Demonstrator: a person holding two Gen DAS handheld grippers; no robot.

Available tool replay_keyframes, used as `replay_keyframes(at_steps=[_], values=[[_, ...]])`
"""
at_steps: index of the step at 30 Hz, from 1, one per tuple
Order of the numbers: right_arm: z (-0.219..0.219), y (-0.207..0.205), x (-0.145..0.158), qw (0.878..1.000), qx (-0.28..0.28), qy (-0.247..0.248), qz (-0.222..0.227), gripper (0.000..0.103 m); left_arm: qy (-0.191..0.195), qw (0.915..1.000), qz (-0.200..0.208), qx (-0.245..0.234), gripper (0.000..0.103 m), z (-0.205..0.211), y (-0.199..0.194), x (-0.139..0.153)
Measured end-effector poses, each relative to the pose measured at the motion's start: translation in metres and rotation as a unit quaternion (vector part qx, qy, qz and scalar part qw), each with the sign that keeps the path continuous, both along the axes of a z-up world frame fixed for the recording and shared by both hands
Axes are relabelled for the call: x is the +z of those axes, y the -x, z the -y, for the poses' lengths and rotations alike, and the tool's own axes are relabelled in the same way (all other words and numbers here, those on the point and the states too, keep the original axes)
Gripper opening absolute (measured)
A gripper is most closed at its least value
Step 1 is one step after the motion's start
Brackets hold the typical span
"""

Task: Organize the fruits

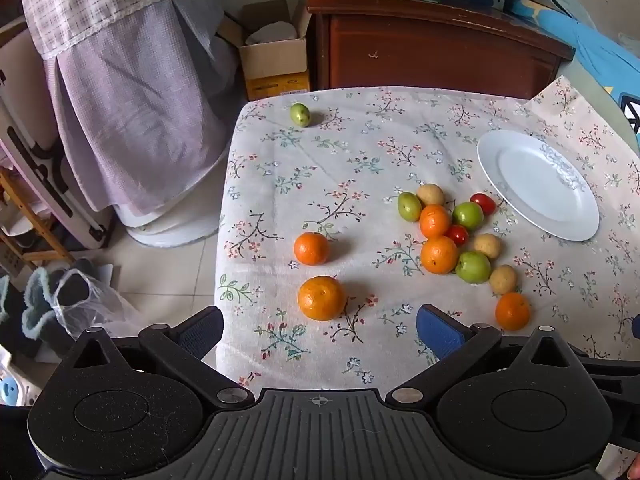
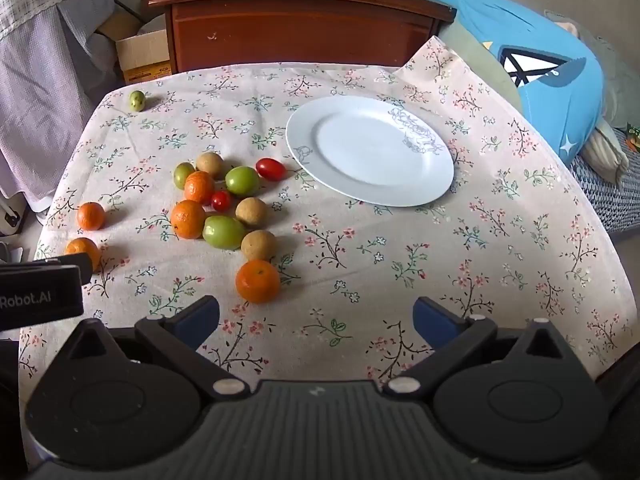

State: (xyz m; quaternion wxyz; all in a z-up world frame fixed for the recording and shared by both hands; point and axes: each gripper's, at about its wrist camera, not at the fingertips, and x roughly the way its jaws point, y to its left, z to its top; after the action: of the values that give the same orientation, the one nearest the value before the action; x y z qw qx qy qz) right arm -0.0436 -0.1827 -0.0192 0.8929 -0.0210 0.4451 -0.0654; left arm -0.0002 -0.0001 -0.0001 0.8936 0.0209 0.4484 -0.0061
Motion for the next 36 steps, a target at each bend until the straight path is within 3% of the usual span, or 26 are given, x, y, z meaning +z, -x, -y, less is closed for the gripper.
replay_keyframes(at_steps=[36], values=[[0.009,0.002,0.011,0.999,-0.018,0.02,0.021,0.102,-0.012,0.9998,-0.002,0.013,0.103,-0.004,-0.002,0.0]])
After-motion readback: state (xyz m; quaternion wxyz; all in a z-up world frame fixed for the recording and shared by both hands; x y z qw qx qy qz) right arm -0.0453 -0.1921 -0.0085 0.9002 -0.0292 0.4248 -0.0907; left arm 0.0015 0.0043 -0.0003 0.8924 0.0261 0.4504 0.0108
